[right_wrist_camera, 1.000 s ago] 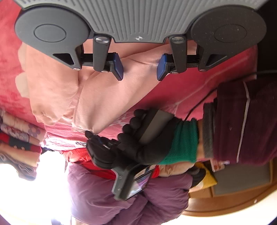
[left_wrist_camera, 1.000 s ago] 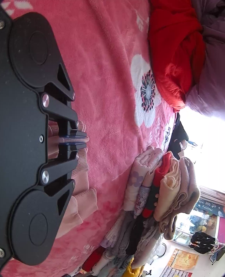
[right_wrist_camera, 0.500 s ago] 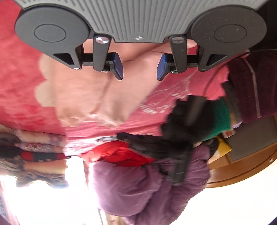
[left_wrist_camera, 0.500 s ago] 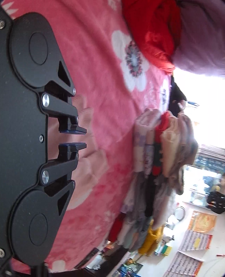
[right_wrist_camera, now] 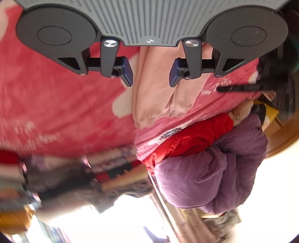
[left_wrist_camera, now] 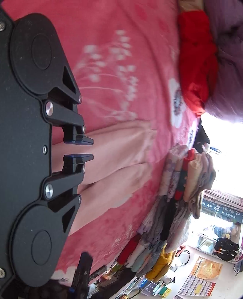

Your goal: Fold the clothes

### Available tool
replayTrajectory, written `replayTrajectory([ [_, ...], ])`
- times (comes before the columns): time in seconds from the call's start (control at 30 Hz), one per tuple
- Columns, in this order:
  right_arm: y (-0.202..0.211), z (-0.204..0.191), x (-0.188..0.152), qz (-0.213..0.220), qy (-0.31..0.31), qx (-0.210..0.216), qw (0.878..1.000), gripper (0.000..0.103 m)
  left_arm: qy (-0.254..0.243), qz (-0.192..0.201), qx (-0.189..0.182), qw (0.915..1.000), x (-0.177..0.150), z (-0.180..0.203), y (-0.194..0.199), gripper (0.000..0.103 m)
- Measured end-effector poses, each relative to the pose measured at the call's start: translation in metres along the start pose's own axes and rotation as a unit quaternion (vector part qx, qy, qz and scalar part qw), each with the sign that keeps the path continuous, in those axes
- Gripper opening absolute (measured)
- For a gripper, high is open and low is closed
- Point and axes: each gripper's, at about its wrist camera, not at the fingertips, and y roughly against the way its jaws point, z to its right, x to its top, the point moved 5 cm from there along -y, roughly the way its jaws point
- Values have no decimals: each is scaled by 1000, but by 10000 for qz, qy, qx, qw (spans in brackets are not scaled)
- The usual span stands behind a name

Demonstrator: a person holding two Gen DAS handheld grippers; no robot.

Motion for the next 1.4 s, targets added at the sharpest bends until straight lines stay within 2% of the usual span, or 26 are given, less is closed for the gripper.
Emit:
replayTrajectory([
  [0.1, -2, 15, -23, -248, -659, 108, 9975, 43, 186, -138, 76, 9997, -31, 11, 21, 5],
  [0.2, -8, 25, -48, -496, -1159, 128, 9919, 42, -86, -349, 168, 9992, -46, 21, 3, 5],
  [0.27, -14, 23, -60, -657, -1070, 91, 9920, 40, -239, -451, 244, 9984, -54, 26, -10, 5],
  [0.37, -29, 19, -76, -1029, -767, -88, 9917, 34, -50, -271, 124, 9995, -51, 22, 3, 5],
  [0.4, -29, 19, -76, -999, -787, -118, 9918, 30, 64, -143, 76, 9998, -50, 22, 11, 5],
  [0.47, -20, 17, -71, -822, -962, -51, 9919, 32, 277, 56, -5, 9996, -49, 21, 23, 5],
  [0.53, -11, 11, -63, -578, -849, 71, 9947, 32, 242, -199, 63, 9995, -58, 24, 13, 5],
  [0.6, -15, 9, -65, -688, -718, 47, 9950, 32, 18, -485, 89, 9988, -71, 30, -5, 5],
  [0.63, -22, 9, -73, -903, -601, -25, 9941, 31, -20, -453, 90, 9989, -72, 31, -6, 5],
  [0.7, -28, 8, -85, -957, -311, -114, 9949, 29, -13, -331, 30, 9994, -66, 32, 5, 6],
  [0.73, -27, 7, -85, -939, -300, -112, 9951, 29, 11, -201, -5, 9998, -63, 31, 14, 9],
  [0.8, -20, 7, -77, -873, -441, -32, 9952, 31, -32, 67, 72, 9999, -60, 28, 32, 22],
  [0.83, -13, 7, -71, -786, -494, 39, 9957, 31, -90, 203, 133, 9997, -59, 28, 42, 34],
  [0.87, -5, 7, -65, -683, -481, 67, 9965, 31, -274, 345, 254, 9987, -58, 29, 50, 44],
  [0.9, 4, 7, -57, -560, -402, 62, 9976, 31, -559, 484, 372, 9966, -57, 32, 59, 47],
  [0.97, 19, 3, -42, -359, 58, 0, 9993, 31, -1269, 625, 582, 9882, -60, 42, 72, 51],
  [1.0, 24, -2, -37, -312, 436, -75, 9985, 31, -1692, 618, 675, 9813, -64, 48, 75, 53],
  [1.07, 33, -13, -35, -310, 1364, -234, 9899, 34, -2533, 511, 884, 9620, -75, 59, 77, 55],
  [1.1, 35, -20, -41, -367, 1879, -326, 9810, 39, -2937, 395, 990, 9499, -82, 63, 75, 56],
  [1.17, 36, -32, -58, -540, 2932, -523, 9531, 43, -3582, 130, 1148, 9265, -98, 68, 66, 56],
  [1.23, 34, -44, -77, -736, 3869, -694, 9166, 44, -4033, -163, 1236, 9066, -112, 69, 55, 57],
  [1.33, 24, -54, -107, -1087, 4691, -753, 8732, 44, -4488, -352, 1345, 8828, -127, 72, 43, 58],
  [1.4, 22, -60, -121, -1118, 5093, -848, 8491, 45, -4663, -322, 1412, 8727, -130, 75, 36, 58],
])
